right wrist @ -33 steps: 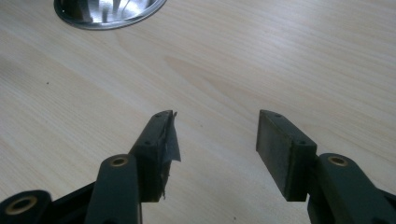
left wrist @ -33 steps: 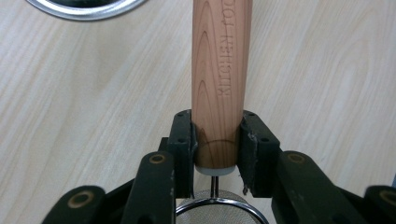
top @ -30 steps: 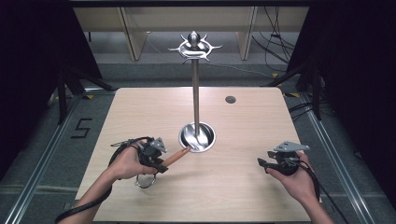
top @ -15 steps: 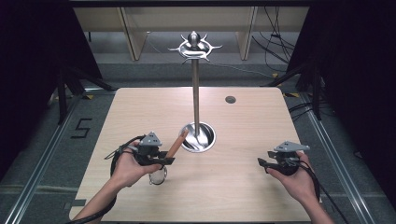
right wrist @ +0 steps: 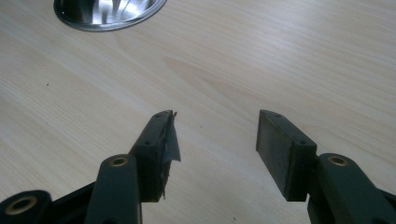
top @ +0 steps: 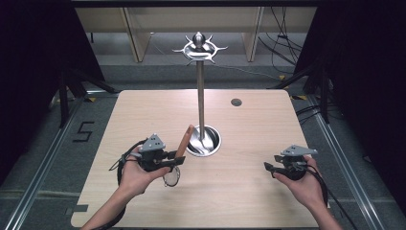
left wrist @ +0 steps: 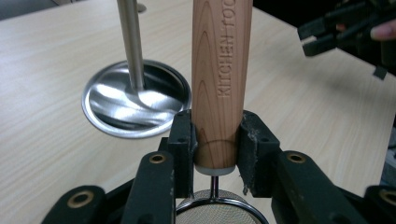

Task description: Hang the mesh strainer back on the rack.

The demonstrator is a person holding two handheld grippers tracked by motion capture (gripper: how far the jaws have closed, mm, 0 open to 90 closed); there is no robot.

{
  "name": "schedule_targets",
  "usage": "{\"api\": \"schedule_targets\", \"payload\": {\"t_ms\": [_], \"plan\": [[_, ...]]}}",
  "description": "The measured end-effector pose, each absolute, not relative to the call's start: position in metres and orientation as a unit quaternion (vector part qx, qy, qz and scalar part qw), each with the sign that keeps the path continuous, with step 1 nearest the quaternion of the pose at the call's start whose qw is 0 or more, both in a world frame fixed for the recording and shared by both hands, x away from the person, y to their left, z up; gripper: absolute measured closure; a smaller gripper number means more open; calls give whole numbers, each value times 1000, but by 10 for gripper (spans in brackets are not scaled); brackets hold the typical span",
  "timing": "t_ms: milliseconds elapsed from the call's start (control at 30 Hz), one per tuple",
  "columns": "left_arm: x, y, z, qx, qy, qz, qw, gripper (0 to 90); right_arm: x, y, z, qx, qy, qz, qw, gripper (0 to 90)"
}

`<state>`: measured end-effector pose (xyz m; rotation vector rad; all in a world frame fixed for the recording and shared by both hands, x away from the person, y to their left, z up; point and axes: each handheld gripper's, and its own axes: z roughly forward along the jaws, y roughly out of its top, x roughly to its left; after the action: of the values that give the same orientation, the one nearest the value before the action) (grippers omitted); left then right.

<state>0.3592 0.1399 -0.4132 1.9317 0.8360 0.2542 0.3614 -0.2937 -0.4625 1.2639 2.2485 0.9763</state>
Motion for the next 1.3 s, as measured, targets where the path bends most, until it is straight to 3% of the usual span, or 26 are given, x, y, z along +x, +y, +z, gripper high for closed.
{"api": "schedule_targets", "payload": {"t_ms": [300, 700, 733, 1300], "plan": [[359, 138, -391, 750, 361, 137, 538, 681, 360, -293, -461, 465, 796, 343, 180, 474], [362, 133, -369, 733, 357, 156, 557, 681, 364, -296, -464, 435, 806, 348, 201, 474], [363, 133, -367, 731, 358, 157, 559, 681, 362, -293, -465, 456, 795, 354, 186, 474], [374, 124, -330, 684, 363, 203, 599, 681, 361, -293, -463, 460, 795, 352, 183, 474]]}}
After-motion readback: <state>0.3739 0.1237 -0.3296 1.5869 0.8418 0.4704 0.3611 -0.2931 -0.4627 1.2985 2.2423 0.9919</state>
